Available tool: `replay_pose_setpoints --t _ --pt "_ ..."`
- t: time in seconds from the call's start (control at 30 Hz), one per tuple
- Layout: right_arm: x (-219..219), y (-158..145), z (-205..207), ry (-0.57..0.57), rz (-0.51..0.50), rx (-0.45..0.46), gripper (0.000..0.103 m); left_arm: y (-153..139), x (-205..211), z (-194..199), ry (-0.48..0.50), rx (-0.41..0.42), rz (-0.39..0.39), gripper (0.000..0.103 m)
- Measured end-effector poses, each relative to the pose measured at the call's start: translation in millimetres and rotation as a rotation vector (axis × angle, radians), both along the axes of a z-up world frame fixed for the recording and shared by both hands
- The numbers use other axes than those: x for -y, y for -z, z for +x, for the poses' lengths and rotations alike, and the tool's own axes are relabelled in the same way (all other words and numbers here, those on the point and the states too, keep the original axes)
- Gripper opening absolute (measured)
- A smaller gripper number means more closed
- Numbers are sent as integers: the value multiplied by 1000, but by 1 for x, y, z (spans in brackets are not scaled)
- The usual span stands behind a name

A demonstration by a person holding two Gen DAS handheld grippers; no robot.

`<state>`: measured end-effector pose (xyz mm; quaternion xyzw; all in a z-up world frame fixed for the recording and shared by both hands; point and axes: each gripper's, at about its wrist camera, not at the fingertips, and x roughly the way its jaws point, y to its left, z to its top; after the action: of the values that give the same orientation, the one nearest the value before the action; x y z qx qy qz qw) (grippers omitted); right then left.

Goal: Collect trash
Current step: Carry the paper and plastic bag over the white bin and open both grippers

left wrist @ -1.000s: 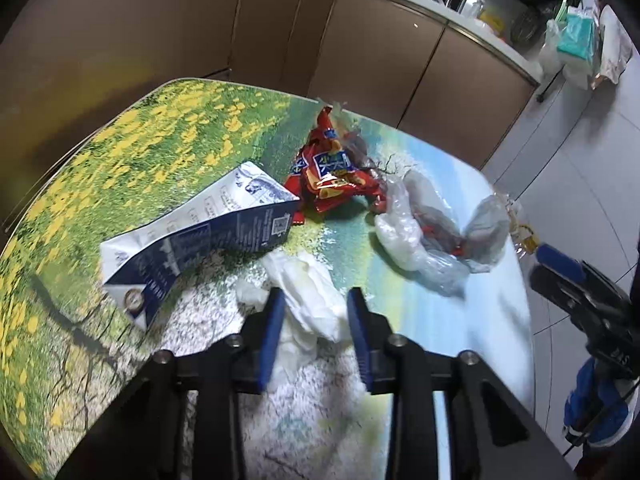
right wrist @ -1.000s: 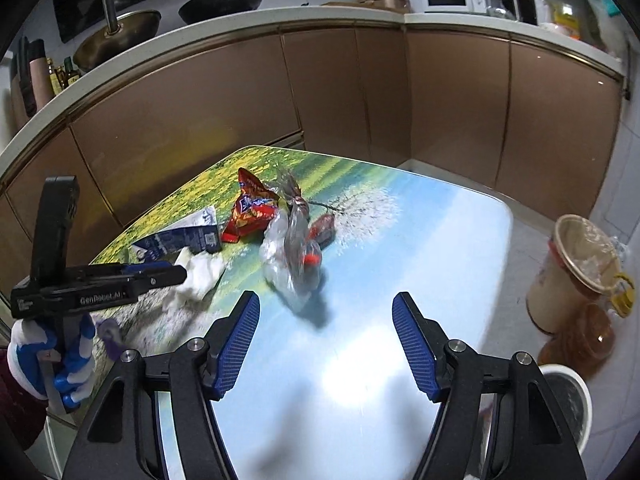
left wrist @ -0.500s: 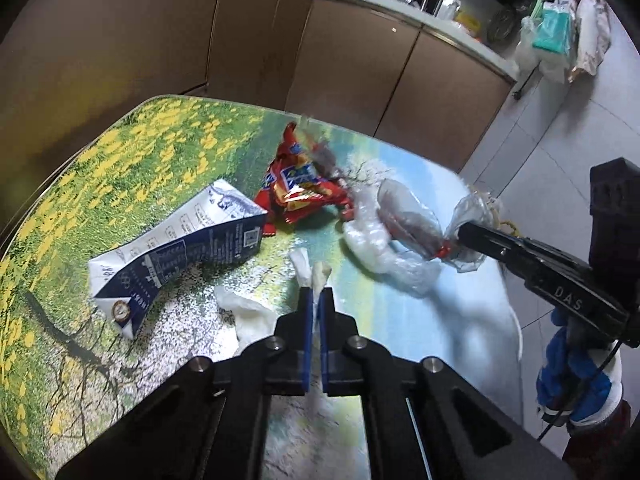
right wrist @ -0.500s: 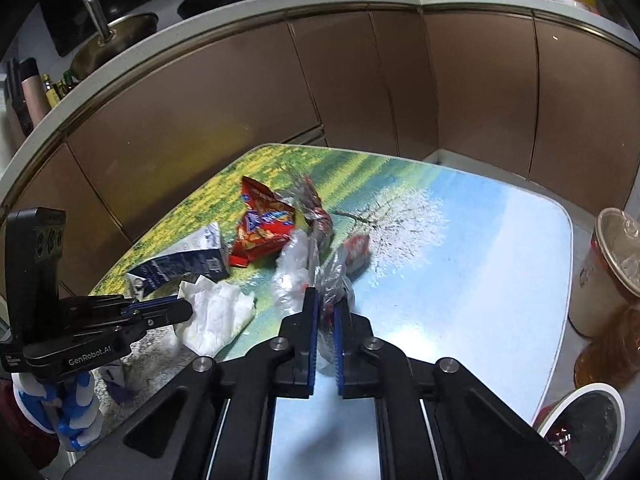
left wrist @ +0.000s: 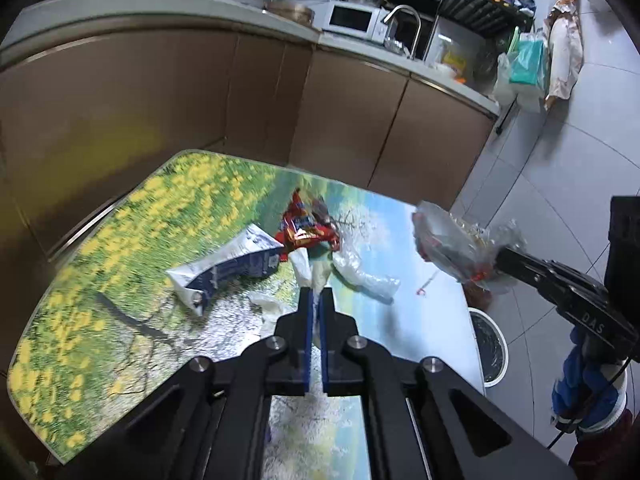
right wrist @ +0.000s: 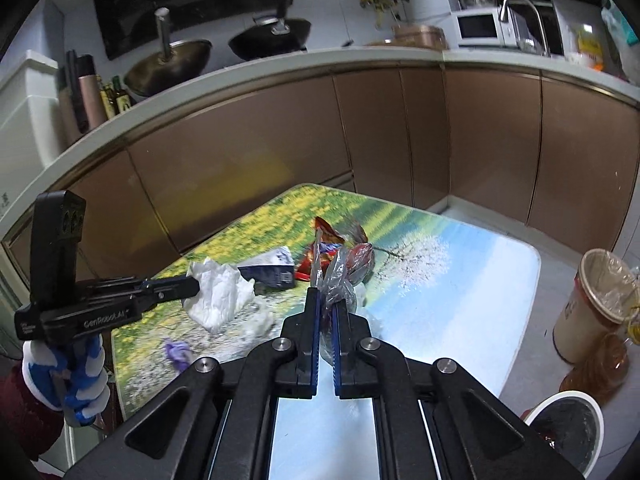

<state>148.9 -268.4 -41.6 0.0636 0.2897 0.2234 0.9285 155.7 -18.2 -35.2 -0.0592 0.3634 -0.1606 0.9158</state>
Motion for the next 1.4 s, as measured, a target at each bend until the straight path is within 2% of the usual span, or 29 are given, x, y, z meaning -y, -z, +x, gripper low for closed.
replay_pose_setpoints --t 0.2,0.4,0.6,0.73,1.1,1.3,1.4 --pt "10 -22 -38 14 9 58 5 -26 -5 -21 -16 53 11 2" --pt "35 -37 -66 53 27 105 5 -50 9 -36 0 102 21 2" --pt "82 -38 -88 144 39 124 5 -58 55 -35 81 113 29 2" --pt "117 -30 -94 225 39 115 5 -56 106 -27 171 99 27 2" --pt "231 22 -103 487 81 32 5 -33 250 -5 409 49 38 2" --pt "273 76 -89 584 88 -77 5 11 328 15 509 -45 51 2" --pt "289 105 -79 609 103 -138 5 41 369 26 548 -101 67 2"
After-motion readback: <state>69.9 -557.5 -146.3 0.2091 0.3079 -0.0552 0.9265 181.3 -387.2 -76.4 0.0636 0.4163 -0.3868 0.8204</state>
